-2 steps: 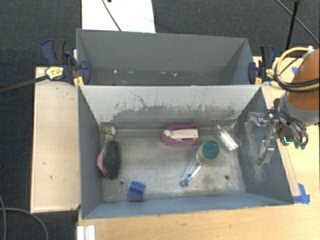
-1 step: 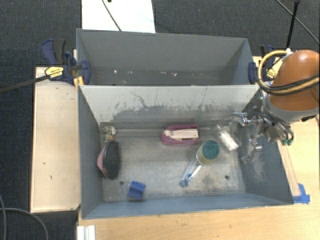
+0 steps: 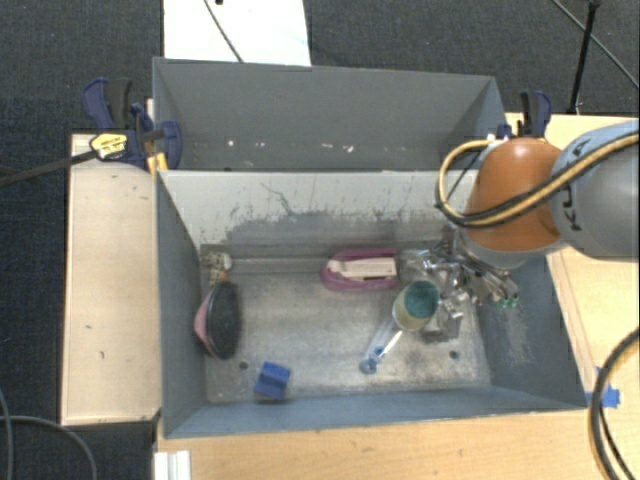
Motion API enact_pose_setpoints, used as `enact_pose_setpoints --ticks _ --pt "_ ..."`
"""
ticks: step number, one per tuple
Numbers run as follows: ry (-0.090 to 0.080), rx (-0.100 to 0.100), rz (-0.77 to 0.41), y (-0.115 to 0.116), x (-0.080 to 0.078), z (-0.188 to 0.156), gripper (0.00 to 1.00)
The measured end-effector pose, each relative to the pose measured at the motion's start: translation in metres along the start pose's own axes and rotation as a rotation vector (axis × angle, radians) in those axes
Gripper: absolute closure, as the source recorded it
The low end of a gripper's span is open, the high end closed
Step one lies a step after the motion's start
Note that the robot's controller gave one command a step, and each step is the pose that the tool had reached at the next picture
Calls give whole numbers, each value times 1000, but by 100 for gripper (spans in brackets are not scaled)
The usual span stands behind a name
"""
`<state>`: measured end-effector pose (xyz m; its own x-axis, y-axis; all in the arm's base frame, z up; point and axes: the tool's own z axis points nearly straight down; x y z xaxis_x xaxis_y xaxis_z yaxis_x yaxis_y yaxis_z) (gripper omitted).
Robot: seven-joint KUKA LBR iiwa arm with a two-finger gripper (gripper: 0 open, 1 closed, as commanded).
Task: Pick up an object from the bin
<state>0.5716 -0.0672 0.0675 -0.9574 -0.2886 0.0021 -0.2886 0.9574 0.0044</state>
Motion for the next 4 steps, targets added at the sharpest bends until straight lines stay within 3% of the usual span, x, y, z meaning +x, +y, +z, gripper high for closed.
enact_pose_setpoints --ticks 1,2,3,4 --pt "-5 5 -1 -4 0 -4 100" --pt "-14 10 -58 -20 -7 -134 100" --pt "-6 6 -59 -18 -6 -129 0" --pt "7 3 -133 -20 -6 0 0"
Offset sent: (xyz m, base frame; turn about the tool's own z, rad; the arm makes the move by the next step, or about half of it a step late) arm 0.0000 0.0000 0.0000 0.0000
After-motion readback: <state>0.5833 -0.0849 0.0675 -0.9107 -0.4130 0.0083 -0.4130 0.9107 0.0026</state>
